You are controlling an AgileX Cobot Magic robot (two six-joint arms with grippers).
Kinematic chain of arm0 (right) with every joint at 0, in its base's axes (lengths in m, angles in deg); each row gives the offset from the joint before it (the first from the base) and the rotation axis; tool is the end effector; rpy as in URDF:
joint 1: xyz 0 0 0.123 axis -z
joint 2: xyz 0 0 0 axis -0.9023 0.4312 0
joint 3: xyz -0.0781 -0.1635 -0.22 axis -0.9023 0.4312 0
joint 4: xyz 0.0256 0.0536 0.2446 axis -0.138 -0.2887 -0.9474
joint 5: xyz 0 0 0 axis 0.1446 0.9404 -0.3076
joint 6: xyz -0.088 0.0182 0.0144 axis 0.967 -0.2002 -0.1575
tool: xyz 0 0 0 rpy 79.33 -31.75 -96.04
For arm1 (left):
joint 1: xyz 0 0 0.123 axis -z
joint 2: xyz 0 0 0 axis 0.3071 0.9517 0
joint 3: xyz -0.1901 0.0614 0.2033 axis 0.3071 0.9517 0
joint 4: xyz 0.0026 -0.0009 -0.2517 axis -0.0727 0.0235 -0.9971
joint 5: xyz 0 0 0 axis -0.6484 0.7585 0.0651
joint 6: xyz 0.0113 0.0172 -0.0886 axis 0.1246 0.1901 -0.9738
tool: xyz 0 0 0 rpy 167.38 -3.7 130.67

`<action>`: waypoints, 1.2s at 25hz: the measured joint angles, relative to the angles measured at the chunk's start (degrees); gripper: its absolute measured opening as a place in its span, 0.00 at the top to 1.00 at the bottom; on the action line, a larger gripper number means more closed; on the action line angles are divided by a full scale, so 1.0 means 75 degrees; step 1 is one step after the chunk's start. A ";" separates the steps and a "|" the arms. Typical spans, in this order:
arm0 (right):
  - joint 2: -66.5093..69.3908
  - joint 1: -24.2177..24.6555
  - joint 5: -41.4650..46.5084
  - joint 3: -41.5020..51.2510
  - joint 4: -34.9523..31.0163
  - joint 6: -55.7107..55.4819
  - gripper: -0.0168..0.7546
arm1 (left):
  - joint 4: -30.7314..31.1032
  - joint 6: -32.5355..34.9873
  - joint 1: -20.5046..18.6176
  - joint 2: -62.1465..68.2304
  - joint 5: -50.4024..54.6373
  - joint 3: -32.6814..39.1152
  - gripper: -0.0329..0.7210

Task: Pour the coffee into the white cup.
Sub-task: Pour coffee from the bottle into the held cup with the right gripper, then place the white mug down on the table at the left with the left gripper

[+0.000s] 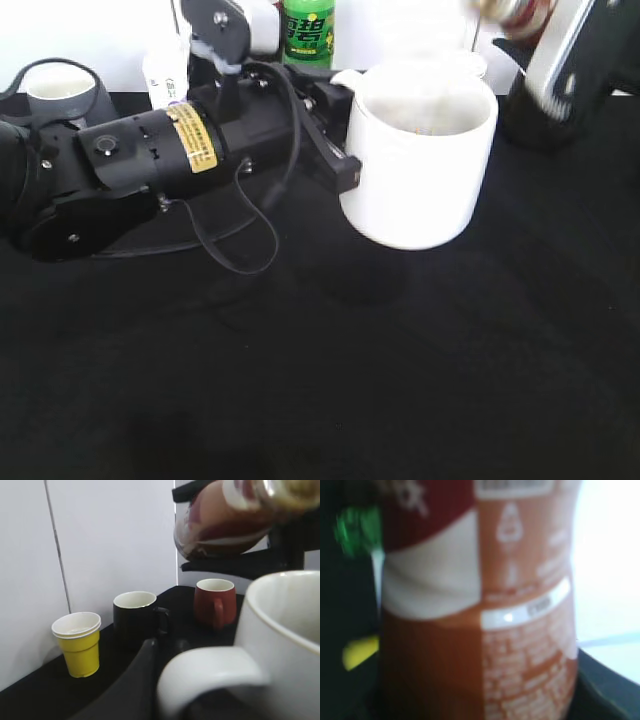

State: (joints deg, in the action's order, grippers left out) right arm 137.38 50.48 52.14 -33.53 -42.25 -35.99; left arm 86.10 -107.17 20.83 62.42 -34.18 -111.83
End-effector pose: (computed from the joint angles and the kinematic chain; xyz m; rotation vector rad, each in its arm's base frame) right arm 0.2795 0.0968 0.2867 -1.2331 1.0844 -0.4748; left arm 0.2655 -0.2537 0.2334 0.8201 1.3911 -0.7837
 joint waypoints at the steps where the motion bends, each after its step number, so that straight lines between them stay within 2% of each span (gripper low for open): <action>1: 0.0000 0.0000 0.0000 0.0000 0.0000 -0.0846 0.31 | -0.0036 0.0000 0.0000 0.0000 -0.0061 0.0000 0.87; 5: 0.0000 0.0000 0.0000 0.0000 -0.0010 -0.5557 0.31 | -0.0326 0.0000 -0.0289 0.0000 -0.0331 0.0000 0.87; 7: 0.0000 0.0000 0.0000 0.0000 -0.0024 -0.6405 0.31 | -0.0319 0.0000 -0.0626 0.0000 -0.0347 0.0041 0.87; 12: 0.0000 0.0000 0.0000 0.0000 -0.0048 -0.6565 0.31 | -0.0375 0.0115 -0.1846 -0.0143 -0.1233 0.1321 0.87; 14: 0.0000 0.0000 0.0000 0.0000 -0.0048 -0.6565 0.31 | -0.0839 0.0718 -0.2283 -0.0149 -0.1650 0.1985 0.87; 17: 0.0000 0.0000 0.0000 0.0000 -0.0048 -0.6576 0.31 | -0.1892 0.1524 -0.2561 -0.0142 -0.1844 0.2486 0.87; 23: 0.0000 0.0000 0.0000 0.0000 -0.0048 -0.6589 0.31 | -0.4068 0.1932 -0.2585 0.1048 -0.2216 0.2521 0.87; 30: 0.0000 0.0000 0.0000 0.0000 -0.0048 -0.6595 0.31 | -0.4308 0.1956 -0.2928 0.2304 -0.2256 0.1361 0.87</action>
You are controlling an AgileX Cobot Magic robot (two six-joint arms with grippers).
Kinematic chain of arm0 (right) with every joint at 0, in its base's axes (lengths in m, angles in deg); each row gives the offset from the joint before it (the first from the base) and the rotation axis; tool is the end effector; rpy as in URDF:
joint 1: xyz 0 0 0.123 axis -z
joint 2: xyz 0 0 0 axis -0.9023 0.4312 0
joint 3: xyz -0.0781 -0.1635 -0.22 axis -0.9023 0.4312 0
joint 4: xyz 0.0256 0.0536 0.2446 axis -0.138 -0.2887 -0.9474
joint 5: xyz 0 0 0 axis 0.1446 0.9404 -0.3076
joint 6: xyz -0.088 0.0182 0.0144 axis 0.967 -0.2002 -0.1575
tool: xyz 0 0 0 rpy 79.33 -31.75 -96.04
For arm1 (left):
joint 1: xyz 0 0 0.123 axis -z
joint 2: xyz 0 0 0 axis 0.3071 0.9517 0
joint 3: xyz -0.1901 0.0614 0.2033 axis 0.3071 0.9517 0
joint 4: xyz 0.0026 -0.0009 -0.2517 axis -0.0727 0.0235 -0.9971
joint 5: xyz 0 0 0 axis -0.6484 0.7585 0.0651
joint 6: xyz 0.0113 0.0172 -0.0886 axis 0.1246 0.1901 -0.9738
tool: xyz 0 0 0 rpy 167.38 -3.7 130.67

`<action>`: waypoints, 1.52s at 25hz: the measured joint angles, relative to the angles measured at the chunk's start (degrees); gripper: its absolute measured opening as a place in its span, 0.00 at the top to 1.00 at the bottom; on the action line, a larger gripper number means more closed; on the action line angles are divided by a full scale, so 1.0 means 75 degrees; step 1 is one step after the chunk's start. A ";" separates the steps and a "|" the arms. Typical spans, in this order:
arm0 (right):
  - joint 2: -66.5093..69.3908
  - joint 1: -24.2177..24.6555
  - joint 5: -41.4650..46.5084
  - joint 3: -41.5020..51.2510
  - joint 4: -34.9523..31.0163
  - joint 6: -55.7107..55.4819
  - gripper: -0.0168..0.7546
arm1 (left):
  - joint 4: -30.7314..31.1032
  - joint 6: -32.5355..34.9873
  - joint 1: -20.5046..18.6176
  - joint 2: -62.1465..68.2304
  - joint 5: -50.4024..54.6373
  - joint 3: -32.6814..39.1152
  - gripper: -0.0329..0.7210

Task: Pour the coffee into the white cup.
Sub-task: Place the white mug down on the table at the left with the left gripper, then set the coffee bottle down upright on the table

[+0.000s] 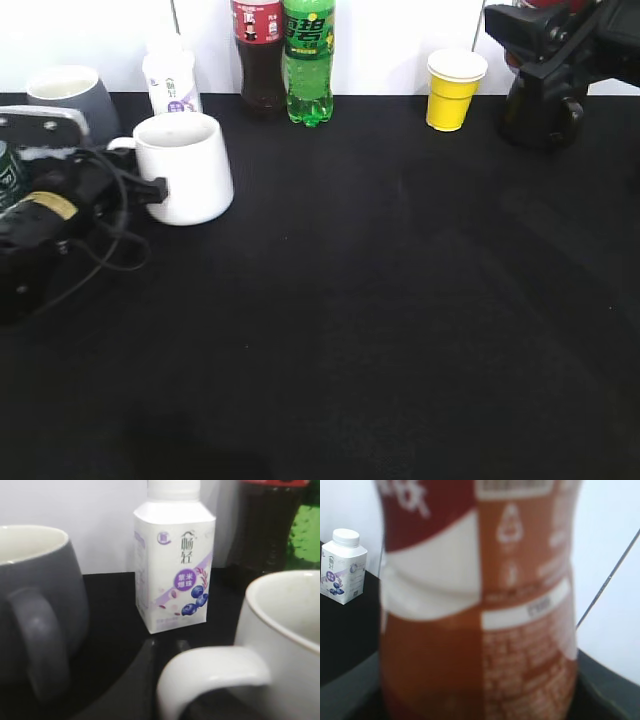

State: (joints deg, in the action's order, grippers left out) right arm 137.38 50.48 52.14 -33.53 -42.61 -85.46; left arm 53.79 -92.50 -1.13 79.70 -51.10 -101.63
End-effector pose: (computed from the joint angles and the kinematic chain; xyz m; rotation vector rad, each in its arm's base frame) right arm 0.2796 0.0966 0.2869 -0.6523 1.4860 0.1907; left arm 0.3380 -0.0947 0.1130 0.1231 1.6845 -0.2163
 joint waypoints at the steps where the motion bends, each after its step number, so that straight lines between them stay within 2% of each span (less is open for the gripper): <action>1: 0.0000 0.0000 0.0000 0.0000 0.0000 0.0000 0.31 | 0.0013 -0.0007 0.0000 0.0136 -0.0134 -0.0102 0.87; 4: 0.0000 0.0000 0.0000 0.0000 0.0000 -0.0009 0.31 | 0.0024 -0.0023 0.0000 0.0205 -0.0232 -0.0138 0.87; 5: 0.0000 0.0000 0.0000 0.0000 0.0000 -0.0009 0.31 | 0.0055 -0.0050 0.0000 0.0205 -0.0257 -0.0130 0.82; 6: 0.0000 0.0000 0.0000 0.0000 0.0000 -0.0002 0.31 | 0.0045 -0.0066 0.0000 0.0205 -0.0307 -0.0092 0.66; 9: 0.0000 0.0000 0.0000 0.0000 -0.0007 -0.0003 0.31 | 0.0140 -0.0066 -0.0009 -0.0040 -0.0332 0.0215 0.55; 13: 0.0000 0.0000 0.0000 0.0000 -0.0122 -0.0085 0.31 | 0.0257 -0.0078 -0.0009 -0.0683 -0.0386 0.0996 0.54; 16: 0.0285 0.0000 0.0168 0.0000 -0.1639 -0.0194 0.31 | 0.0327 -0.0085 -0.0009 -0.1218 -0.0314 0.1555 0.54; 19: 0.1102 0.0000 0.0371 0.0000 -0.2052 0.0097 0.31 | 0.0794 -0.0085 -0.0009 -0.2177 -0.0297 0.2262 0.54; 21: 0.1847 0.0000 -0.0151 0.0000 -0.2392 0.0401 0.31 | 0.0857 -0.0085 -0.0009 -0.2604 -0.0297 0.2528 0.54; 24: 0.3352 0.0000 -0.1840 -0.0006 -0.2856 0.0695 0.31 | 0.1219 -0.0085 -0.0009 -0.3339 0.0164 0.2641 0.54; 28: 0.4503 0.0000 -0.3004 -0.0006 -0.3405 0.0834 0.31 | 0.1366 -0.0085 -0.0009 -0.3888 0.0545 0.2647 0.54; 35: 0.5125 0.0000 -0.3262 -0.0023 -0.3459 0.0981 0.32 | 0.1417 -0.0085 -0.0009 -0.3948 0.0638 0.2657 0.54; 36: 0.5111 0.0000 -0.3139 -0.0023 -0.3459 0.0981 0.28 | 0.1417 -0.0085 -0.0009 -0.3948 0.0638 0.2657 0.54; 38: 0.4910 0.0000 -0.2228 -0.0008 -0.3459 0.0981 0.16 | 0.1432 -0.0085 -0.0009 -0.3948 0.0645 0.2657 0.54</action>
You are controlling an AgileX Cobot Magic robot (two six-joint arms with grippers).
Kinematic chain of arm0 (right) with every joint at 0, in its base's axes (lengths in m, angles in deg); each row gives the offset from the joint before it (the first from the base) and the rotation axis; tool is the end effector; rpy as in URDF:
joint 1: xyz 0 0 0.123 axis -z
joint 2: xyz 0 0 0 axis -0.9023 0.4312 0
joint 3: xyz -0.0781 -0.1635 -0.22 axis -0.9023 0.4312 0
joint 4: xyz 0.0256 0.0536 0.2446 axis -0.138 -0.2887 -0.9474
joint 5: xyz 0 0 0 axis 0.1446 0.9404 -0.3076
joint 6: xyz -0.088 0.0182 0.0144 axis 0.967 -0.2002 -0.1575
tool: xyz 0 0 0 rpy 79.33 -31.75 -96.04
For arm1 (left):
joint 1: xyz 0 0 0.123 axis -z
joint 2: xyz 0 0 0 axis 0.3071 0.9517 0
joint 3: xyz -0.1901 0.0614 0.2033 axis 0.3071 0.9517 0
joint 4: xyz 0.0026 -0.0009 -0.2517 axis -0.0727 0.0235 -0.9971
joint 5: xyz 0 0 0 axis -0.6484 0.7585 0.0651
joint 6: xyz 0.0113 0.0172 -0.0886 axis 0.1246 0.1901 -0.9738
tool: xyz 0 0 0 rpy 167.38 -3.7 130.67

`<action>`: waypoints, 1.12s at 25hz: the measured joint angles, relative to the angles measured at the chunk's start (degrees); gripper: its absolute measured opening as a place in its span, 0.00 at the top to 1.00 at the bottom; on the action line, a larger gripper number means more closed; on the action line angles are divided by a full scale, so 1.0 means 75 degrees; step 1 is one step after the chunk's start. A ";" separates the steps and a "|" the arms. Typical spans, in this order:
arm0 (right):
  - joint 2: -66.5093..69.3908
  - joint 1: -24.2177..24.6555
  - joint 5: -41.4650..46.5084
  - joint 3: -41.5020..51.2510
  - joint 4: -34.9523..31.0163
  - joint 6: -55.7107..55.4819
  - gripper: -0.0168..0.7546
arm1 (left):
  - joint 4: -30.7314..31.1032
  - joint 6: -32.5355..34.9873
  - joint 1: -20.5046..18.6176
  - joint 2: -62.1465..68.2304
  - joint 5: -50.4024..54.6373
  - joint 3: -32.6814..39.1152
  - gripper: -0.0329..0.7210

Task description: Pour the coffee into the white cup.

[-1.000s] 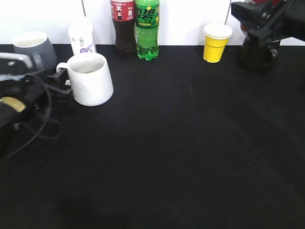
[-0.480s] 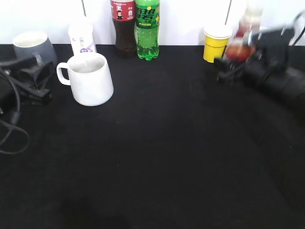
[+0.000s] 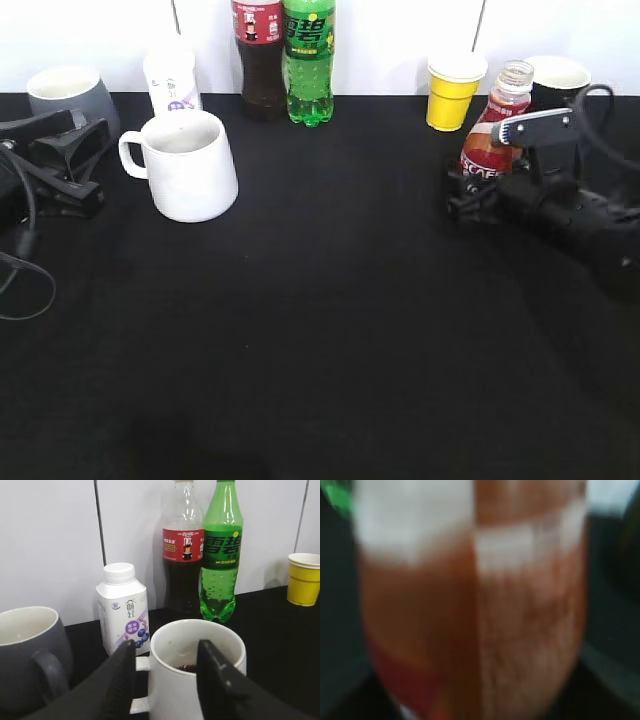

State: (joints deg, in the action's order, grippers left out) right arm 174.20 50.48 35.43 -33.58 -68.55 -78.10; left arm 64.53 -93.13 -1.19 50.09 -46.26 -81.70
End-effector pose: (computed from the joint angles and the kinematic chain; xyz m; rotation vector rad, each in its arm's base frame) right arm 0.3410 0.0917 0.1037 -0.3042 1.8840 0.2192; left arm 0.2395 -0.0806 0.1909 0.2998 1.5814 -0.3046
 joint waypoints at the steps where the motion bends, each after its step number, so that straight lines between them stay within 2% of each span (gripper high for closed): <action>1: -0.0221 0.0000 0.0217 0.0091 0.0000 -0.0007 0.14 | 0.0097 0.0000 0.0000 0.0000 0.0033 0.0000 0.54; 4: -0.1105 0.0000 0.0379 0.0936 0.0000 -0.0022 0.13 | 0.0326 0.0000 0.0000 -0.0143 0.1036 0.0000 0.54; 6: -0.1869 0.0000 0.1002 0.1267 0.0000 -0.0022 0.14 | 0.0326 -0.0123 0.0000 -0.0653 0.2584 -0.0032 0.54; 7: -0.2322 0.0000 0.1803 0.1261 0.0003 -0.0022 0.15 | 0.0326 -0.0417 0.0000 -0.0978 0.3744 -0.0213 0.54; 9: -0.3232 0.0000 0.4357 0.0773 0.0022 -0.0022 0.18 | 0.0315 -0.0719 0.0007 -0.1610 0.6755 -0.1051 0.54; 11: -0.3977 0.0000 0.7102 -0.0145 -0.0028 -0.0022 0.22 | -0.0171 -0.0752 0.0007 -0.2146 0.9626 -0.2133 0.54; 13: -0.4809 0.0000 0.9137 -0.0829 -0.0082 -0.0022 0.22 | -0.0486 -0.0774 0.0007 -0.2873 1.1590 -0.2908 0.54; 14: -0.5427 0.0000 0.9783 -0.0989 -0.0204 -0.0022 0.22 | -0.0508 -0.0774 0.0007 -0.3369 1.2287 -0.3049 0.54; 18: -0.8101 0.0000 1.2273 -0.0981 -0.0460 0.0054 0.22 | -0.0516 -0.0670 0.0007 -0.6210 1.4356 -0.3076 0.54; 20: -0.9545 0.0000 1.3113 -0.0499 -0.0652 0.0054 0.22 | -0.0574 -0.0622 0.0007 -0.7357 1.5160 -0.2932 0.54; 25: -1.3073 -0.0005 1.4201 0.1354 -0.0624 0.0054 0.22 | -0.0660 -0.0350 0.0015 -1.0053 1.6143 -0.1682 0.54; 28: -1.4005 -0.0015 1.4334 0.1537 -0.0255 0.0062 0.22 | -0.0668 -0.0326 0.0015 -1.0409 1.6213 -0.1382 0.54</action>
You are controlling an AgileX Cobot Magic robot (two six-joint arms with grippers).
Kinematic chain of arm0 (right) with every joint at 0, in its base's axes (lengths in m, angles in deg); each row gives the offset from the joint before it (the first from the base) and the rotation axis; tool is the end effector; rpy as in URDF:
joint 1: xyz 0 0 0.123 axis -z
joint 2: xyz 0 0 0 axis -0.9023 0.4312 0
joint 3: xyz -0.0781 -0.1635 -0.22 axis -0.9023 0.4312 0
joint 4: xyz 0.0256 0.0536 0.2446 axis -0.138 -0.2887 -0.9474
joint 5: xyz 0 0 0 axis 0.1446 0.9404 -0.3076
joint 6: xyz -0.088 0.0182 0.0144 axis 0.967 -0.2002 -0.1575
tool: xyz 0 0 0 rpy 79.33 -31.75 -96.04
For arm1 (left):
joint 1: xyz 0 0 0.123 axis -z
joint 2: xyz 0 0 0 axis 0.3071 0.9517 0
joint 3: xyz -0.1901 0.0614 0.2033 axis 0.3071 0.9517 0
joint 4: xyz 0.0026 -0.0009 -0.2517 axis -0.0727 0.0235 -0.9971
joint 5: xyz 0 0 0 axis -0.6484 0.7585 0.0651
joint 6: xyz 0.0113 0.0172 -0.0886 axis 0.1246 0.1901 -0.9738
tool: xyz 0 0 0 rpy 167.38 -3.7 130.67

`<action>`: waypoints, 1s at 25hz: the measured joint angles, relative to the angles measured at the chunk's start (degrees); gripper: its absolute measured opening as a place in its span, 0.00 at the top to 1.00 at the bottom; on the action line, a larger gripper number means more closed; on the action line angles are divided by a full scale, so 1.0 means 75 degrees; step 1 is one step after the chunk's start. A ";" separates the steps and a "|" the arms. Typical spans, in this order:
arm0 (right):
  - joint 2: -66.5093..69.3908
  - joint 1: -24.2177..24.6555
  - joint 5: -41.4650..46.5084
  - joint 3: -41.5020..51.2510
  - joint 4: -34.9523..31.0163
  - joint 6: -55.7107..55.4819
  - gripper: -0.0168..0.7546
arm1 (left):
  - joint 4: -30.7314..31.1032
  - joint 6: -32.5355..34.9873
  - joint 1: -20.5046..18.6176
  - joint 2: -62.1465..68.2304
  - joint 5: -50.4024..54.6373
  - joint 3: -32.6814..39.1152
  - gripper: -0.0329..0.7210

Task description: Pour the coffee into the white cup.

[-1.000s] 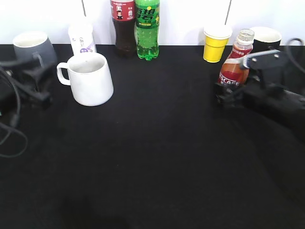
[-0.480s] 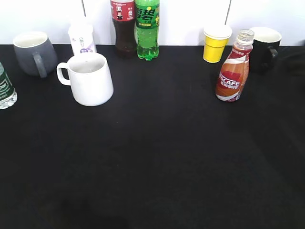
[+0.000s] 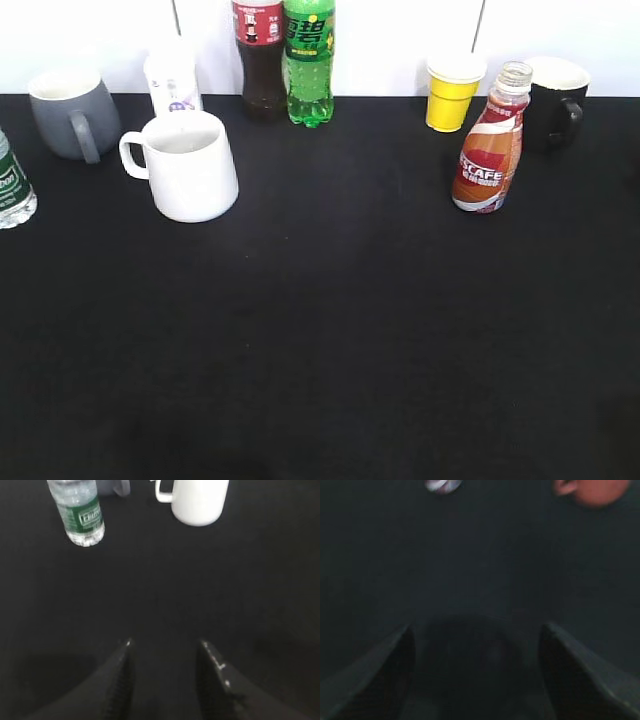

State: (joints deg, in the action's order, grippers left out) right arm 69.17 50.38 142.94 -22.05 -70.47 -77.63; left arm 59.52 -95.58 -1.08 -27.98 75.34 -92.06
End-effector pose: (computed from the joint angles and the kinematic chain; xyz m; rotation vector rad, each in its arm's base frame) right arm 0.0263 0.0016 0.2876 -0.2373 2.1319 0.0848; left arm 0.0189 -0.0043 0.2852 0.2116 2.1745 -0.2013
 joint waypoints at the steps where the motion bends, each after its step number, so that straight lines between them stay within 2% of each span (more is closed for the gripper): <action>1: -0.0016 0.0000 0.0014 0.0006 0.0034 0.0000 0.23 | 0.0000 0.0006 0.0000 0.0000 0.0018 0.0050 0.54; 12: -0.0024 0.0000 0.0283 0.0169 -0.0080 0.0000 0.23 | -0.0097 0.0032 -0.0037 0.0000 0.0049 0.0059 0.55; 15: -0.0338 0.0065 0.0291 0.0169 -0.0087 0.0000 0.23 | -0.0046 0.0032 -0.0535 -0.0235 0.0041 0.0059 0.56; 18: -0.0909 0.0747 0.0291 0.0169 -0.0095 0.0000 0.23 | -0.0045 0.0032 -0.1502 -0.0843 0.0041 0.0059 0.61; 20: -0.1328 0.1182 0.0291 0.0169 -0.0100 0.0005 0.23 | -0.0045 0.0032 -0.1949 -0.1229 0.0041 0.0059 0.64; 25: -0.1494 0.1237 0.0297 0.0177 -0.0109 0.0005 0.23 | -0.0046 0.0032 -0.2001 -0.1351 0.0041 0.0076 0.64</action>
State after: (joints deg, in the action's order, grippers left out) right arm 57.96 59.65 145.17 -20.72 -71.29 -77.59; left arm 59.17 -95.34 -16.09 -38.11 75.65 -91.49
